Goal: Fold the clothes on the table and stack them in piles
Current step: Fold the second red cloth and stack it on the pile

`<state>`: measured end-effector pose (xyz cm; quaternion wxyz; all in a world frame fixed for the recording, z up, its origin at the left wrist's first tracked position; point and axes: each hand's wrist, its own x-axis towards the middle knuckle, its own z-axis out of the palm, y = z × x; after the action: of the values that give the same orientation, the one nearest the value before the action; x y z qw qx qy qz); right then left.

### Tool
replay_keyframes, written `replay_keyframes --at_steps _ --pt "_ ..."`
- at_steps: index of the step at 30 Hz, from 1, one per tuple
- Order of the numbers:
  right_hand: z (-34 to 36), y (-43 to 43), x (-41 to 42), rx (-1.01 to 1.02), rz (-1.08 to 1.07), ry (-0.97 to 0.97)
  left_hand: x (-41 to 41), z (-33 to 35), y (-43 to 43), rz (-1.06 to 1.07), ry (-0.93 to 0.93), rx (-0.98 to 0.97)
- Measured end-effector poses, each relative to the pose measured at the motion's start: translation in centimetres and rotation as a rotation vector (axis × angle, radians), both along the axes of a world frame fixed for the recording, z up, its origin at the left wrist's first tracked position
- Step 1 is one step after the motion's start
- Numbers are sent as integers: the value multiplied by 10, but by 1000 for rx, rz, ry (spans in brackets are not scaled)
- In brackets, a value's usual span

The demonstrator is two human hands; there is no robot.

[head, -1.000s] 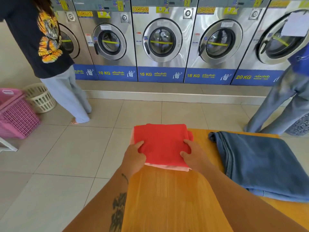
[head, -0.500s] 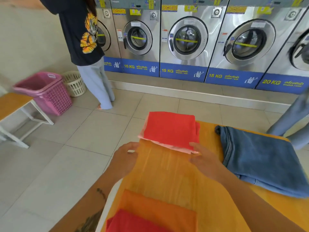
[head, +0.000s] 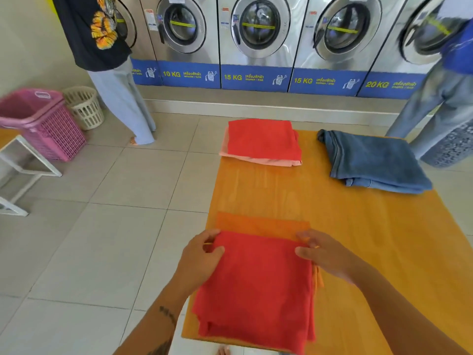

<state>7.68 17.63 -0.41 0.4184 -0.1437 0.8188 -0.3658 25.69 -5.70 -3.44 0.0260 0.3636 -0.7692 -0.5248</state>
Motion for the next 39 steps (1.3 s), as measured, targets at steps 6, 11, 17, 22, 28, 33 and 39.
replay_keyframes --at_steps 6,11,17,22,28,33,39 --pt "-15 2 46 -116 -257 12 -1 9 4 -136 14 -106" --pt "-12 -9 63 -39 -240 168 -5 9 8 -120 167 -62" --pt "18 -9 40 -169 -400 227 -21 25 3 -56 315 -21" --pt "-1 -1 42 -159 -466 35 -29 4 -8 -84 48 163" --pt "-15 -2 57 17 -209 289 -34 0 -3 -155 24 3" --pt "-13 -4 57 -98 -173 503 -30 2 3 -182 147 -90" --pt "-28 0 61 50 4 451 -27 -2 8 -245 116 47"
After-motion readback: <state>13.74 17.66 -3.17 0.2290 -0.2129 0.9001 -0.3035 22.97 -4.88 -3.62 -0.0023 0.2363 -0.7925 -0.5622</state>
